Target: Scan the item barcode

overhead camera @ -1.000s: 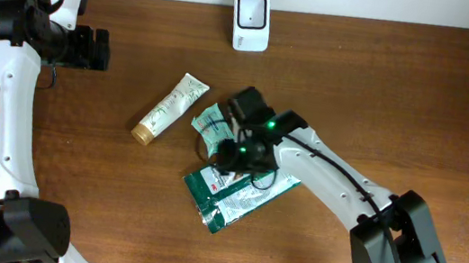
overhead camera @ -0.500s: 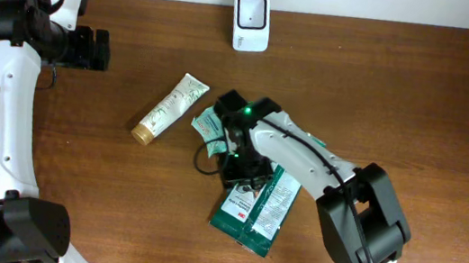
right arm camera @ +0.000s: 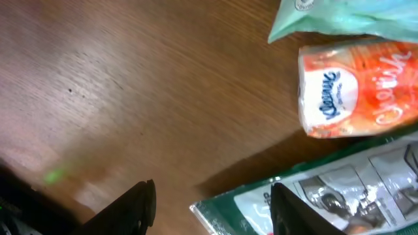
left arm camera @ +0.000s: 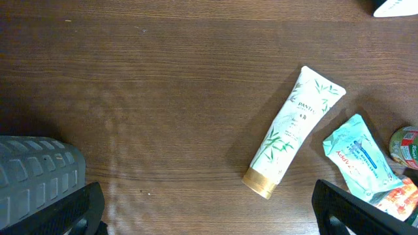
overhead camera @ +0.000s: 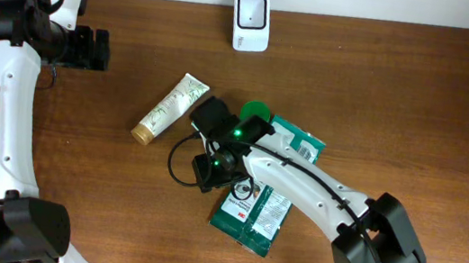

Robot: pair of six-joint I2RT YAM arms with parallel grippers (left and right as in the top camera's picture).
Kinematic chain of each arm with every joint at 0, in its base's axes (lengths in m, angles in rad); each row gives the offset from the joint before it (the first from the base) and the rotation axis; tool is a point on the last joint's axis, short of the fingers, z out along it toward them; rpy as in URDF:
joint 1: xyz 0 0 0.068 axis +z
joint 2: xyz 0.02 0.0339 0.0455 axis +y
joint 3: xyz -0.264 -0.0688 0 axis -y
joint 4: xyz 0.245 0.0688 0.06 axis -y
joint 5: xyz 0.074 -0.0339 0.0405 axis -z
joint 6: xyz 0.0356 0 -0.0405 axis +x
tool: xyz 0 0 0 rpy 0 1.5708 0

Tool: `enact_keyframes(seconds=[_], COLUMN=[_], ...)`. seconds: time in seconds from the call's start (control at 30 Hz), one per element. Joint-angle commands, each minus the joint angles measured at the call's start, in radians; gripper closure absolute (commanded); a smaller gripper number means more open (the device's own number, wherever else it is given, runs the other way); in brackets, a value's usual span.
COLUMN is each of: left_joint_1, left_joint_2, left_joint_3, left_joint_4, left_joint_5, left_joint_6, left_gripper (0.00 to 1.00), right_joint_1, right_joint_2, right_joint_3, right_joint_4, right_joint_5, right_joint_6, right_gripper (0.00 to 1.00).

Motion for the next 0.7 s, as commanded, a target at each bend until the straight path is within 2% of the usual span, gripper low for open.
enact_keyframes(seconds=[0.0,0.17,0.27,0.4,0.43,0.5,0.57,0.6,0.67], left_joint_1=[0.003,0.003,0.003,0.003,0.003,0.003,0.003,0.003,0.003], left_joint_2=[-0.024,-0.024,-0.024,-0.024,-0.024,-0.024,-0.024,-0.024,-0.024], left_joint_3=[0.014,0.014,0.014,0.014,0.014,0.014,0.014,0.014,0.014], left_joint_4=[-0.002,-0.002,-0.002,-0.002,-0.002,-0.002,-0.002,-0.002,-0.002], left_joint_5=[-0.003,-0.003,-0.003,-0.003,-0.003,-0.003,-0.003,-0.003,-0.003], left_joint_6=[0.013,0.013,0.013,0.013,0.013,0.013,0.013,0.013,0.013], left_gripper=[0.01,0.01,0.01,0.01,0.01,0.01,0.01,0.01,0.01], right_joint_1=[0.002,0.0,-0.048,-0.126,-0.151,-0.17,-0.206,-0.248,-0.433], right_joint_2=[0.057,0.148,0.172,0.172,0.164,0.103,-0.101,-0.18,-0.264], right_joint_3=[-0.01,-0.01,-0.01,-0.009,-0.009,-0.009,-0.009,-0.009,-0.01], right_joint_4=[0.006,0.003,-0.017,-0.165,-0.203,-0.212,-0.23,-0.243,-0.278], right_joint_5=[-0.027,-0.071,-0.115,-0.036,-0.012,-0.006,-0.006,-0.006,-0.024], right_joint_6=[0.028,0.044,0.062,0.041,-0.008,-0.086,-0.101,-0.079,-0.052], right_gripper=[0.46,0.46,0.46,0.46,0.47,0.5,0.5,0.5,0.49])
